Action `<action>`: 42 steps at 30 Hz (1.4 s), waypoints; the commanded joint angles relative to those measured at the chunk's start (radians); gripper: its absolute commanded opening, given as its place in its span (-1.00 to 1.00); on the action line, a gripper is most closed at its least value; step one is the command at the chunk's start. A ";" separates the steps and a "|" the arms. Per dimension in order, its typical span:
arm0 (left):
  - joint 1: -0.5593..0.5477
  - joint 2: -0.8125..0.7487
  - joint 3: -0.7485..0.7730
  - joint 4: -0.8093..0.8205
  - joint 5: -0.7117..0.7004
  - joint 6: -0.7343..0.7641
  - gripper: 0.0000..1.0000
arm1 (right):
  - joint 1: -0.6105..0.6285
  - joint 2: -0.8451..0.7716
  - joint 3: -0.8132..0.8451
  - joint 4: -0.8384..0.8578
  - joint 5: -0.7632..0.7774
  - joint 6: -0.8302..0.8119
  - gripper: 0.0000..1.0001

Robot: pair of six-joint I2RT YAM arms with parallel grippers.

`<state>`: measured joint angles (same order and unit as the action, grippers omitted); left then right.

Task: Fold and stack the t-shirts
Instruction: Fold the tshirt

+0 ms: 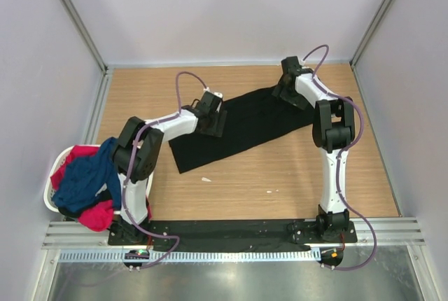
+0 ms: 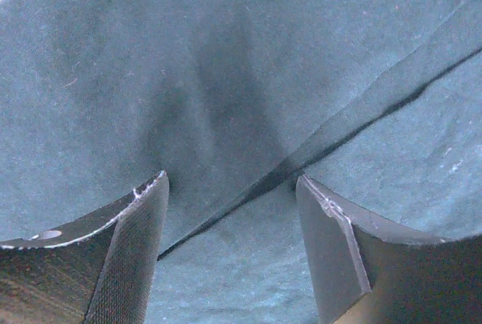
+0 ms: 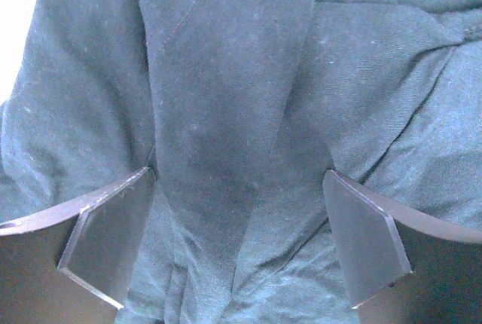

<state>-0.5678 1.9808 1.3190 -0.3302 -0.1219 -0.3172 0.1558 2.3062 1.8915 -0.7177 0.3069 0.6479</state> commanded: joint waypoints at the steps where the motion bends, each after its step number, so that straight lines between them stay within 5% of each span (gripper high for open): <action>1: -0.081 0.018 -0.072 -0.148 -0.004 -0.082 0.38 | 0.010 0.019 -0.046 0.116 -0.048 0.007 0.99; 7: -0.239 -0.042 -0.133 -0.219 0.007 -0.190 0.36 | 0.045 0.062 -0.022 0.162 -0.052 -0.016 0.99; 12: -0.314 -0.059 -0.184 -0.187 0.163 -0.289 0.32 | 0.093 0.130 0.109 0.143 -0.078 -0.036 0.99; 17: -0.429 0.004 -0.095 -0.219 0.189 -0.350 0.28 | 0.132 0.154 0.136 0.167 -0.098 -0.030 0.99; 29: -0.451 0.018 -0.041 -0.277 0.395 -0.514 0.19 | 0.200 0.248 0.259 0.167 -0.118 -0.024 0.99; 42: -0.466 0.076 0.058 -0.342 0.370 -0.494 0.11 | 0.218 0.295 0.396 0.146 -0.166 -0.109 0.99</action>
<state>-1.0134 1.9930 1.3708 -0.5751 0.2104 -0.8131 0.3660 2.5443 2.2551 -0.5495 0.2142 0.5545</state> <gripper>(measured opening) 0.558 0.996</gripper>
